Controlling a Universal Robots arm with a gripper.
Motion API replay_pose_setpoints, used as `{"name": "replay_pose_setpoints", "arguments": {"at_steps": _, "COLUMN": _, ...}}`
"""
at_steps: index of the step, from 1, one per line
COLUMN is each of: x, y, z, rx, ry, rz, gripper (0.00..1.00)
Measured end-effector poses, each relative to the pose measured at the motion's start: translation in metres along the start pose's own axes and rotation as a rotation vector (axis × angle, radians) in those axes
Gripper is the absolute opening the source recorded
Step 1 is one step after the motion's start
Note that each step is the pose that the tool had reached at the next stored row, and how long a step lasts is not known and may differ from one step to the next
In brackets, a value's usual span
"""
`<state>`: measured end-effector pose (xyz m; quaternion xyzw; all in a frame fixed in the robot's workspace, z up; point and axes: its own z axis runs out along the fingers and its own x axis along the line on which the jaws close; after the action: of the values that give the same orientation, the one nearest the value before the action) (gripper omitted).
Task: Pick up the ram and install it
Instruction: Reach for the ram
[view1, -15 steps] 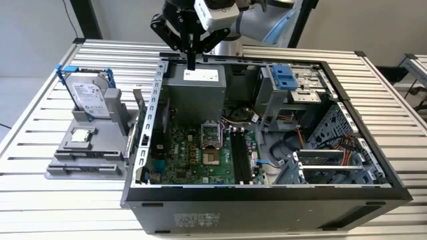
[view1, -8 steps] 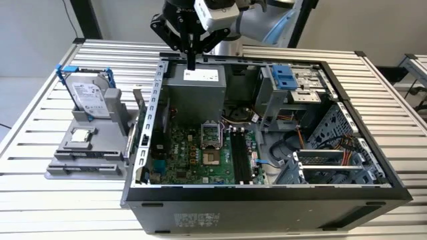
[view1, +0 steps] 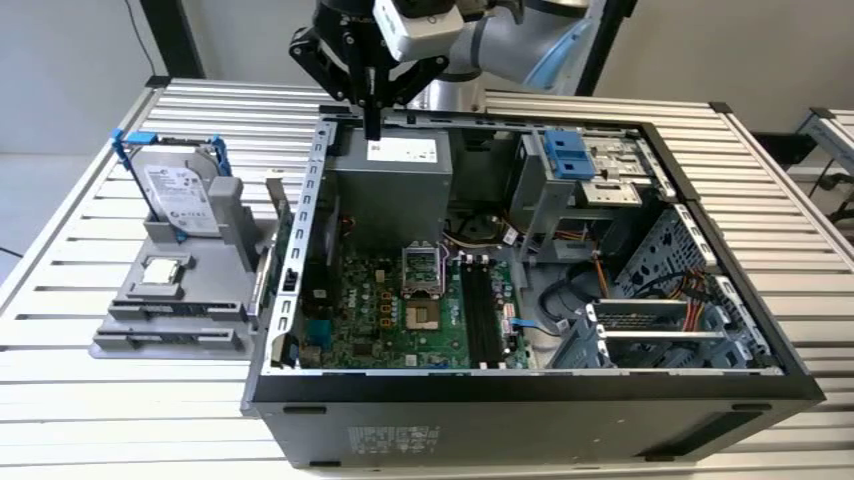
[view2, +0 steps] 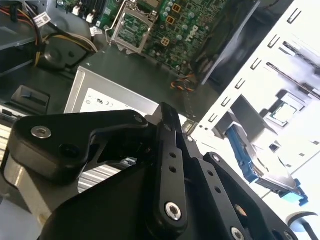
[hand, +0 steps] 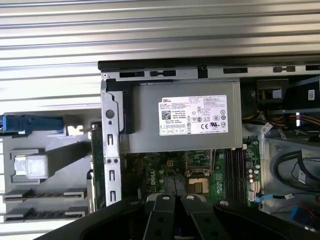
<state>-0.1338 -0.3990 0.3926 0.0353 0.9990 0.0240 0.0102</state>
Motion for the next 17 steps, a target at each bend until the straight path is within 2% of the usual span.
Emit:
{"name": "replay_pose_setpoints", "arguments": {"at_steps": 4, "x": 0.0123, "y": -0.0011, "z": -0.0002, "rx": -0.0001, "ry": 0.0000, "rz": -0.001, "gripper": 0.00}}
{"name": "replay_pose_setpoints", "arguments": {"at_steps": 10, "x": 0.0379, "y": -0.0037, "z": -0.0009, "rx": -0.0001, "ry": 0.0001, "rz": -0.002, "gripper": 0.00}}
{"name": "replay_pose_setpoints", "arguments": {"at_steps": 17, "x": 0.0628, "y": -0.0059, "z": -0.0014, "rx": -0.0002, "ry": 0.0002, "rz": -0.005, "gripper": 0.00}}
